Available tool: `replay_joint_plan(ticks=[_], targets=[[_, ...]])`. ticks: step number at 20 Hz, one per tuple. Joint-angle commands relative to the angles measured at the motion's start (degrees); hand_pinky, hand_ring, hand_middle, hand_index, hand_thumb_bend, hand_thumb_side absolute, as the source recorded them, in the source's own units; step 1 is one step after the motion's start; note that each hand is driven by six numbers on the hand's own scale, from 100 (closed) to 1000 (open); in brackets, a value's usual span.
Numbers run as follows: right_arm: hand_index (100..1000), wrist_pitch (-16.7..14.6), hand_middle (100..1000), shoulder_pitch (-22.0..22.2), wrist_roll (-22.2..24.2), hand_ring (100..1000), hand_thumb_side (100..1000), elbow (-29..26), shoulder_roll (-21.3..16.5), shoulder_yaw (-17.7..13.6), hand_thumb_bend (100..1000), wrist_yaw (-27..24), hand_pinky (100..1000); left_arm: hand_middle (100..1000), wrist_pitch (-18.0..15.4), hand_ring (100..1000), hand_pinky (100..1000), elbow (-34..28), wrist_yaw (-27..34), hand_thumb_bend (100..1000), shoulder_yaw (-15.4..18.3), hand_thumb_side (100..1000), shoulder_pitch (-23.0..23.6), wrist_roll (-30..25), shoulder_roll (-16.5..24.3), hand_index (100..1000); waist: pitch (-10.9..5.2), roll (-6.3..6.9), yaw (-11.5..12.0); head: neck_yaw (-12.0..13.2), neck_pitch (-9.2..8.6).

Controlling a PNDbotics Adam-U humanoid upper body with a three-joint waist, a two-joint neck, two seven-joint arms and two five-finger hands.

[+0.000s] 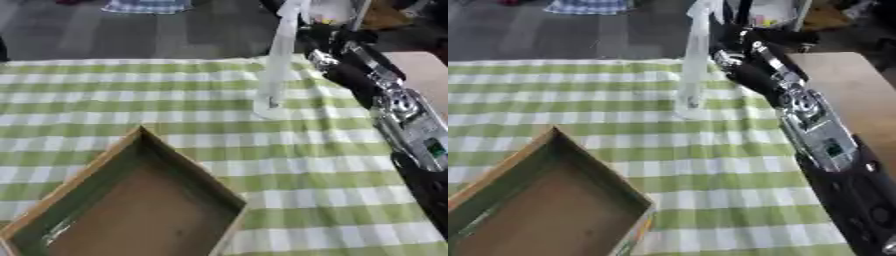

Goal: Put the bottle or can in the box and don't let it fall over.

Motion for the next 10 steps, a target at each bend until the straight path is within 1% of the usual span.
replay_joint_plan(ticks=[1,5,10], targets=[[1000,0.63,1000,-0.21,-0.39,1000,498,-2.58,-0.95,-0.06,100,0.67,964,791,0.0,608,1000,-0.45,0.19,181,0.16,855,-0.43,-0.3,1.54,790,-1.13,0.06,-0.1,0.19,0.18],[1000,1.71,1000,-0.02,-1.15,1000,482,-3.82,-0.65,0.28,100,1.89,964,791,0.03,608,1000,-0.42,0.19,182,0.08,855,-0.49,-0.45,1.53,790,-1.13,0.01,-0.2,0.17,0.25],[1000,2.73,1000,-0.15,-2.02,1000,487,-4.13,-0.28,0.56,100,2.97,964,792,0.05,608,1000,-0.38,0.17,182,0.02,856,-0.43,-0.59,1.45,790,-1.03,-0.04,-0.11,0.13,0.22]])
